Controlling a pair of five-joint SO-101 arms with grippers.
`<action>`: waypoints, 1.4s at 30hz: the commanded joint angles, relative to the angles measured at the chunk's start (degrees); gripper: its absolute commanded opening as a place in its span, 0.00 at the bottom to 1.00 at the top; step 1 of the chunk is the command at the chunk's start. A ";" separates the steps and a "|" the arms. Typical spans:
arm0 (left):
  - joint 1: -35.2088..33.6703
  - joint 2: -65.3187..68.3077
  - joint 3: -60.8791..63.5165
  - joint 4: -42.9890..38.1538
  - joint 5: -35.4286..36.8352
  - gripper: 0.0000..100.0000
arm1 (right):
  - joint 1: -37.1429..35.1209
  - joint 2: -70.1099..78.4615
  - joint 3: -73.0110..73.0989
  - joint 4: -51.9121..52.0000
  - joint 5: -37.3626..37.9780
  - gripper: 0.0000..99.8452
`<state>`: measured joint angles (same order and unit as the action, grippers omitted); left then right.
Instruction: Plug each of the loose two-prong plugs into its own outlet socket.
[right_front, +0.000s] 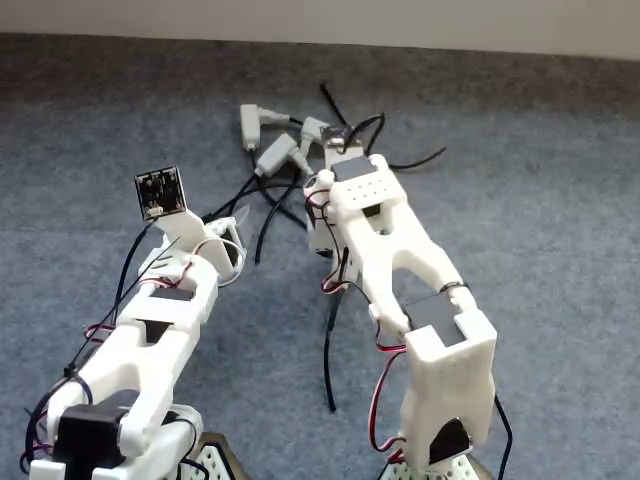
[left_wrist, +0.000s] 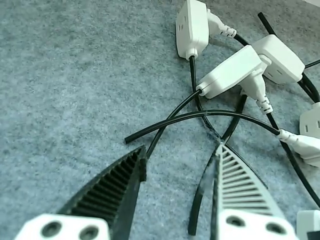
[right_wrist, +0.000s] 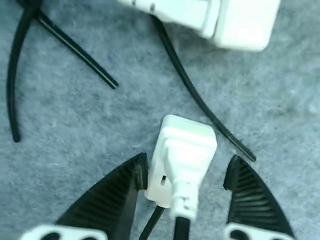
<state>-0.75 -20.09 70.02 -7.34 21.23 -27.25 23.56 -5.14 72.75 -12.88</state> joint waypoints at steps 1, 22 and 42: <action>1.10 -0.40 -2.51 0.26 0.26 0.23 | -0.22 -1.98 -0.92 -0.84 0.00 0.23; 1.10 -0.40 -2.51 0.26 0.26 0.23 | 17.45 -8.48 -6.02 8.40 5.36 0.03; 0.92 -0.40 -2.59 0.26 0.18 0.23 | 13.76 -4.70 -19.12 -12.35 19.87 0.04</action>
<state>-0.75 -20.09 70.02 -7.34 21.23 -13.45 19.16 -22.20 65.10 6.46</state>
